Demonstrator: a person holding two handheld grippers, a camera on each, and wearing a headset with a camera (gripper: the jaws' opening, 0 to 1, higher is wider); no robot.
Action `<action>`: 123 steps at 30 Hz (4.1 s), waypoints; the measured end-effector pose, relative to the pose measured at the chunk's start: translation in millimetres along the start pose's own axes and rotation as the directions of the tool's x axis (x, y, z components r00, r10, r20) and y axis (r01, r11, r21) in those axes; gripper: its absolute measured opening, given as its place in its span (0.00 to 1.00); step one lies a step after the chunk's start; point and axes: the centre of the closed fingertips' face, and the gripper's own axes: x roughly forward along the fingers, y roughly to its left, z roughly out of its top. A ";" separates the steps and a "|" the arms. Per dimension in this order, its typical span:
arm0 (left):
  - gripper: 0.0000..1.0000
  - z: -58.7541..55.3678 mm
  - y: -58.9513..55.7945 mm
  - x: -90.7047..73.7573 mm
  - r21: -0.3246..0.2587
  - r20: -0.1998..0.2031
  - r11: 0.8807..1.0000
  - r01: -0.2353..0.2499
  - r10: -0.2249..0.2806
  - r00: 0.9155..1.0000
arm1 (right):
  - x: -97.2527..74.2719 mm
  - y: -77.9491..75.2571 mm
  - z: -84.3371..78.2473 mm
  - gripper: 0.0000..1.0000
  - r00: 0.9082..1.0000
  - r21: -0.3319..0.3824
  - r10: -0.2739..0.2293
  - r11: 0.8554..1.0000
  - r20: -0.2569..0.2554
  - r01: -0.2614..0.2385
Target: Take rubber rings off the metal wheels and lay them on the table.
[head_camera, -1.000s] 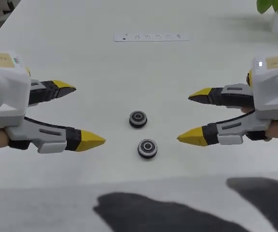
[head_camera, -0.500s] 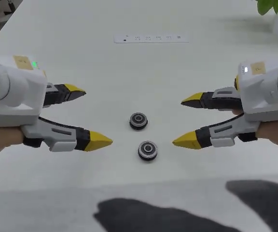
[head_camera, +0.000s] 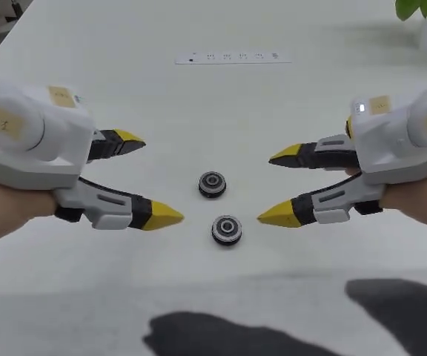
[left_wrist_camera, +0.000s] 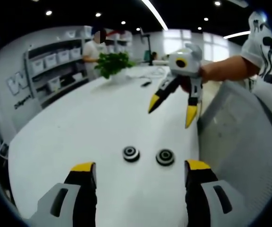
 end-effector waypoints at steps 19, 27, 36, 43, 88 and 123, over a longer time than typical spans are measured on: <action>0.77 -9.2 -3.7 21.6 0.007 -0.035 0.999 0.042 -0.042 0.999 | 13.0 -3.3 -11.5 0.63 0.999 0.018 0.033 0.999 -0.010 -0.033; 0.76 -12.6 -6.9 28.5 0.006 -0.047 0.998 0.059 -0.059 0.997 | 18.2 -0.8 -13.7 0.62 0.999 0.006 0.047 0.999 -0.012 -0.047; 0.73 -15.6 -12.0 37.4 0.011 -0.061 0.996 0.086 -0.085 0.995 | 27.8 4.7 -20.4 0.60 0.996 -0.004 0.079 0.997 -0.029 -0.079; 0.70 -19.8 -16.3 43.3 0.016 -0.079 0.994 0.108 -0.107 0.991 | 34.6 10.4 -25.4 0.57 0.993 -0.013 0.108 0.994 -0.046 -0.109; 0.32 -21.6 -63.8 84.5 0.006 -0.108 0.964 0.268 -0.265 0.958 | 52.3 23.5 -40.9 0.37 0.985 0.030 0.168 0.986 -0.050 -0.166; 0.14 -37.0 -57.6 100.5 0.094 -0.108 0.966 0.240 -0.230 0.967 | 61.7 18.0 -51.6 0.33 0.985 0.095 0.171 0.981 -0.038 -0.166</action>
